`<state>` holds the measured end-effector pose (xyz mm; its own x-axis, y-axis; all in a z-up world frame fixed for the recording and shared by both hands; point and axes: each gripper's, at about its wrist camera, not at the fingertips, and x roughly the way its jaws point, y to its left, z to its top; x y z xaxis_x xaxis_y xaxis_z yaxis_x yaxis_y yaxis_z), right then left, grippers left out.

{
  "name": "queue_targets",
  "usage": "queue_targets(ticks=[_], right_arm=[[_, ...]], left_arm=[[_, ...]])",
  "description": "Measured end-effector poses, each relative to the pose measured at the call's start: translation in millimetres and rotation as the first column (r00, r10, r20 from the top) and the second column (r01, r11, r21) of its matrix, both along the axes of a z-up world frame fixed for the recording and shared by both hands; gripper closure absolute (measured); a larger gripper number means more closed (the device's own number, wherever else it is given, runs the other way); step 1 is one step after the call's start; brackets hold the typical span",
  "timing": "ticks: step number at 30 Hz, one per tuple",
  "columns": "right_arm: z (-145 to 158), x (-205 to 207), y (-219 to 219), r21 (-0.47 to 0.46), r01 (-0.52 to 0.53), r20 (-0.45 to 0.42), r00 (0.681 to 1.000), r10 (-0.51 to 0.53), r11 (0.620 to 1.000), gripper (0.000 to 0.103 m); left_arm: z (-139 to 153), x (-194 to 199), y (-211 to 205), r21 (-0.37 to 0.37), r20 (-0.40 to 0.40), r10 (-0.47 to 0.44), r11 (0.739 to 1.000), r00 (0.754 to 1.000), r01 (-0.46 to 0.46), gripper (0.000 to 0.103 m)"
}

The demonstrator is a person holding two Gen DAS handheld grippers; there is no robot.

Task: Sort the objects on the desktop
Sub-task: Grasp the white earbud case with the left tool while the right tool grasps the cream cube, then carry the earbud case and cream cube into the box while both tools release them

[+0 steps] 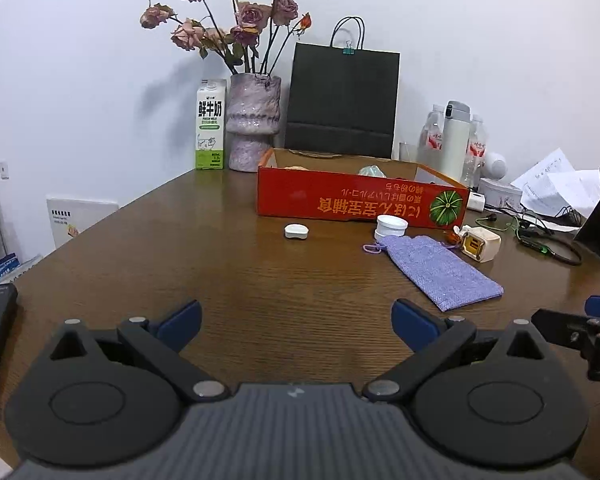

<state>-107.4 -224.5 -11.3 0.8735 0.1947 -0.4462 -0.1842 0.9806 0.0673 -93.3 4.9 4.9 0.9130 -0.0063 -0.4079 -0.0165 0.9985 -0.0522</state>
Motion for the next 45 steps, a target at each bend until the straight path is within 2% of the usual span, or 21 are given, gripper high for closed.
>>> queue_targets(ticks=[3, 8, 11, 14, 18, 21, 24, 26, 28, 29, 30, 31, 33, 36, 39, 45], right_arm=[[-1, 3, -3, 0.003, 0.018, -0.006, 1.0, -0.018, 1.0, 0.012], [3, 15, -11, -0.005, 0.034, -0.004, 0.999, -0.034, 0.999, 0.012], [12, 35, -19, -0.014, 0.042, 0.011, 0.999, -0.042, 0.999, 0.012], [20, 71, -29, -0.009, 0.026, -0.006, 1.0, -0.026, 1.0, 0.017], [19, 130, -34, -0.057, 0.009, -0.04, 0.999, -0.012, 0.998, 0.021], [14, 169, -35, -0.081, -0.004, -0.074, 0.997, -0.002, 0.997, 0.027], [8, 198, -37, -0.089, -0.024, -0.105, 0.994, 0.015, 0.996, 0.033], [2, 214, -37, -0.095, -0.032, -0.133, 0.991, 0.019, 0.995, 0.049], [-5, 224, -37, -0.1, -0.03, -0.155, 0.988, 0.014, 0.995, 0.056], [-7, 225, -36, -0.118, -0.031, -0.144, 0.989, 0.013, 0.992, 0.057], [-8, 225, -34, -0.137, -0.03, -0.137, 0.99, 0.011, 0.99, 0.058], [-9, 225, -33, -0.148, -0.03, -0.131, 0.991, 0.01, 0.989, 0.058], [-11, 224, -31, -0.156, -0.029, -0.116, 0.993, 0.011, 0.987, 0.058], [-9, 221, -30, -0.16, -0.025, -0.105, 0.994, 0.009, 0.987, 0.061], [-3, 215, -32, -0.138, -0.006, -0.11, 0.994, -0.009, 0.99, 0.062], [18, 170, -36, -0.096, 0.006, -0.078, 0.997, -0.014, 0.995, 0.062]], left_arm=[[4, 7, 3, -0.009, -0.036, 0.008, 1.0, 0.999, -0.008, 0.0], [18, 38, 11, -0.057, -0.104, -0.043, 0.998, 0.994, 0.037, 0.0], [25, 70, 16, -0.081, -0.128, -0.037, 0.996, 0.991, 0.027, 0.0], [28, 108, 17, -0.072, -0.144, -0.071, 0.996, 0.987, 0.061, 0.002], [20, 157, 11, -0.013, -0.16, -0.078, 0.997, 0.984, 0.077, 0.024], [9, 191, 10, -0.034, -0.215, -0.094, 0.995, 0.972, 0.089, 0.034], [1, 212, 9, -0.033, -0.228, -0.105, 0.994, 0.968, 0.1, 0.035], [-4, 224, 9, -0.036, -0.244, -0.104, 0.995, 0.964, 0.098, 0.035], [-9, 233, 10, -0.054, -0.263, -0.11, 0.994, 0.958, 0.099, 0.041], [-10, 236, 9, -0.048, -0.264, -0.111, 0.994, 0.958, 0.101, 0.044], [-10, 237, 8, -0.031, -0.262, -0.11, 0.994, 0.959, 0.106, 0.057], [-11, 238, 7, -0.014, -0.258, -0.108, 0.994, 0.96, 0.108, 0.066], [-13, 237, 6, -0.006, -0.243, -0.096, 0.995, 0.965, 0.097, 0.076], [-12, 236, 7, -0.006, -0.241, -0.095, 0.995, 0.966, 0.096, 0.076], [-3, 226, 9, -0.04, -0.223, -0.087, 0.996, 0.971, 0.08, 0.076], [18, 179, 0, -0.027, -0.18, -0.11, 0.994, 0.977, 0.107, 0.076]])
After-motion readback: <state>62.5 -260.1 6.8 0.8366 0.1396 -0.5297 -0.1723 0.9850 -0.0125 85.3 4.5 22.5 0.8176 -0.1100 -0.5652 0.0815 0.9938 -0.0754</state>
